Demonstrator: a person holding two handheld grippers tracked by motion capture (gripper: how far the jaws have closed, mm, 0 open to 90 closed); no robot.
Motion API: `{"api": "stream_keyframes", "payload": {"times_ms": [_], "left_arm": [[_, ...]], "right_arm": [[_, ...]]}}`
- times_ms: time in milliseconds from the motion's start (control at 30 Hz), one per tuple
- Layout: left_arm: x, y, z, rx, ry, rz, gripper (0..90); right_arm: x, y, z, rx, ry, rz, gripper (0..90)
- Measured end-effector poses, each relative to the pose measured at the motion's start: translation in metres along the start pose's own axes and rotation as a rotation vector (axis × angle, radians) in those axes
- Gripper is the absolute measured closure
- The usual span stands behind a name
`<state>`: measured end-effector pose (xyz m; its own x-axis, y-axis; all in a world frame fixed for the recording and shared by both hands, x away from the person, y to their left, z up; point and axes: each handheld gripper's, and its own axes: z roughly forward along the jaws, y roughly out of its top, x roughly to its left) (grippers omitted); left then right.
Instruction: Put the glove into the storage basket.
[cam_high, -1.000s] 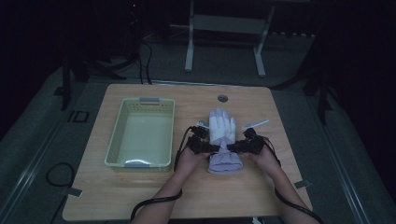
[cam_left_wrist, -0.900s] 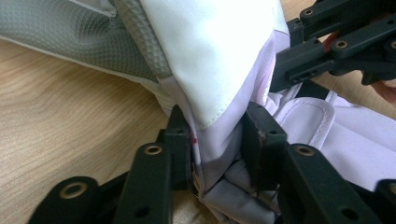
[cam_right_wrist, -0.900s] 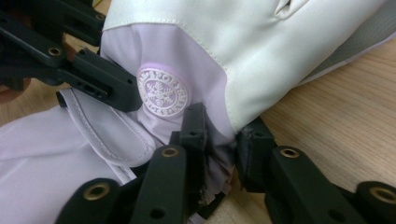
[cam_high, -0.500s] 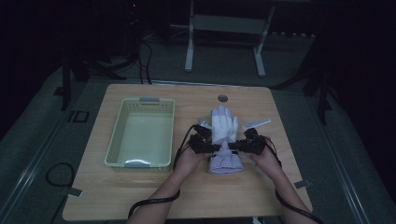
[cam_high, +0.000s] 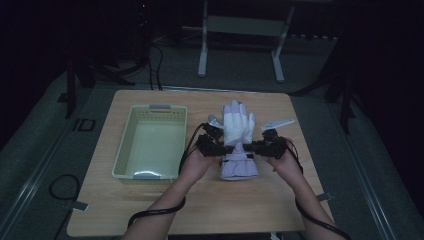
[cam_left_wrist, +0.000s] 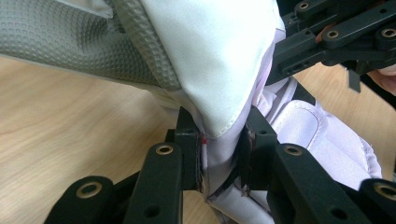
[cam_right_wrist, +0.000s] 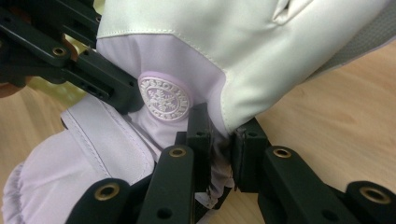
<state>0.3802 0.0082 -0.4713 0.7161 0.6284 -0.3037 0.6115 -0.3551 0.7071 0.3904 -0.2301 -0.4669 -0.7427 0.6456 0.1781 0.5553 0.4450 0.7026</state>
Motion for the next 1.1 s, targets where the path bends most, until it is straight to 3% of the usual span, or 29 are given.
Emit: {"api": "stream_keyframes", "payload": {"times_ms": [100,567,1000,1100], "left_arm": [[0.003,0.004,-0.013,-0.016,0.011,0.000,73.3],[0.029,0.021,-0.064,0.002,0.036,0.013,73.2],[0.049,0.015,-0.104,-0.011,0.079,0.019,73.2],[0.058,0.010,-0.117,-0.014,0.087,0.016,73.1]], "right_arm": [[0.011,0.018,0.000,-0.017,-0.015,-0.020,79.5],[0.036,0.062,0.008,-0.052,-0.012,-0.042,79.5],[0.064,0.095,0.028,-0.052,-0.008,-0.074,79.6],[0.072,0.103,0.036,-0.058,0.014,-0.077,79.6]]}}
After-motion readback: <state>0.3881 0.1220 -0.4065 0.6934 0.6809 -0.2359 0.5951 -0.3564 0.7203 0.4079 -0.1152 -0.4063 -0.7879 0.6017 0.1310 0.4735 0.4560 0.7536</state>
